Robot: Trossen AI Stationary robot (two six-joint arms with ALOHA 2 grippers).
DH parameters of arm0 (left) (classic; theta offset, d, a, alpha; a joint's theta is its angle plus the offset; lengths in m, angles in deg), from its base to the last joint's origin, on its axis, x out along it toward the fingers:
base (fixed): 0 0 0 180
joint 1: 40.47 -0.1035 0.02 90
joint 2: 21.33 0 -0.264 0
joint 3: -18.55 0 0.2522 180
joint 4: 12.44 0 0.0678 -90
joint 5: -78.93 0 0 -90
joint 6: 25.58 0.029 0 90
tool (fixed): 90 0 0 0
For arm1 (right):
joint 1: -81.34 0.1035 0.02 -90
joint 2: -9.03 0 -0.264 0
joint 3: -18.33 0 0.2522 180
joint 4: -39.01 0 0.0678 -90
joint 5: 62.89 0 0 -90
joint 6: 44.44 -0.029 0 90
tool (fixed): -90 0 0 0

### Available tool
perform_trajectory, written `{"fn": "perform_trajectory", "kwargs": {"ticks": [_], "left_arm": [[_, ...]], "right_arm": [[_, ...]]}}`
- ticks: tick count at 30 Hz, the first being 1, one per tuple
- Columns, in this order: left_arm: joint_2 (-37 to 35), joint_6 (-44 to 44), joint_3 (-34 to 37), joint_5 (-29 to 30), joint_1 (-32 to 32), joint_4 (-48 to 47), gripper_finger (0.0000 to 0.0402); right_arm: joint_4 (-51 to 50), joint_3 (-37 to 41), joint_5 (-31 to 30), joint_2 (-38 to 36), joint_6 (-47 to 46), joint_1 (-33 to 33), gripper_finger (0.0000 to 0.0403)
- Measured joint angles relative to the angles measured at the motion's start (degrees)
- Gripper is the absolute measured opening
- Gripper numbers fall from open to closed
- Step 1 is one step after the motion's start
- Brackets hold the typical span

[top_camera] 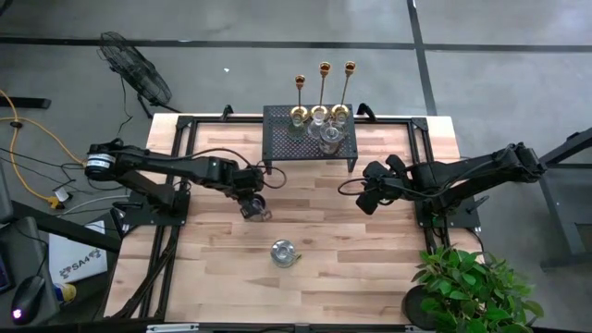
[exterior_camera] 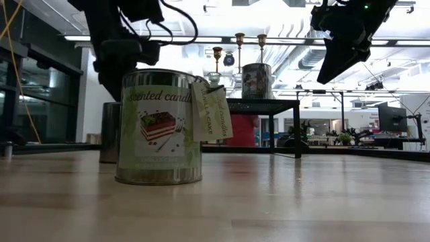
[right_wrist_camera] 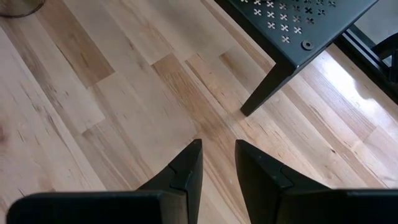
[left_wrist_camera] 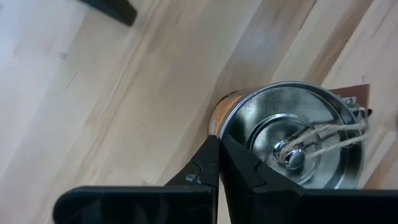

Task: Pick & Place candle stick holders
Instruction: Put the top silver scented candle on the shelf aligned with the silver scented candle

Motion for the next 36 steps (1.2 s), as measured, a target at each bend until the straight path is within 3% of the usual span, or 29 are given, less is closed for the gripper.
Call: {"fn": "perform_trajectory", "kwargs": {"ticks": [21,28,36], "left_arm": [[-0.2,1.4,-1.8,1.2,0.0,2.5,0.0000],[-0.3,4.6,-8.5,1.6,0.0,0.8,0.0000],[-0.3,9.3,-20.5,6.2,-0.6,-5.7,0.0000]], "right_arm": [[0.3,0.0,0.0,0.0,0.4,0.0,0.0087],[0.3,0.0,0.0,0.0,0.4,0.0,0.0087],[0.7,0.0,0.0,0.0,0.4,0.0,0.0087]]}}
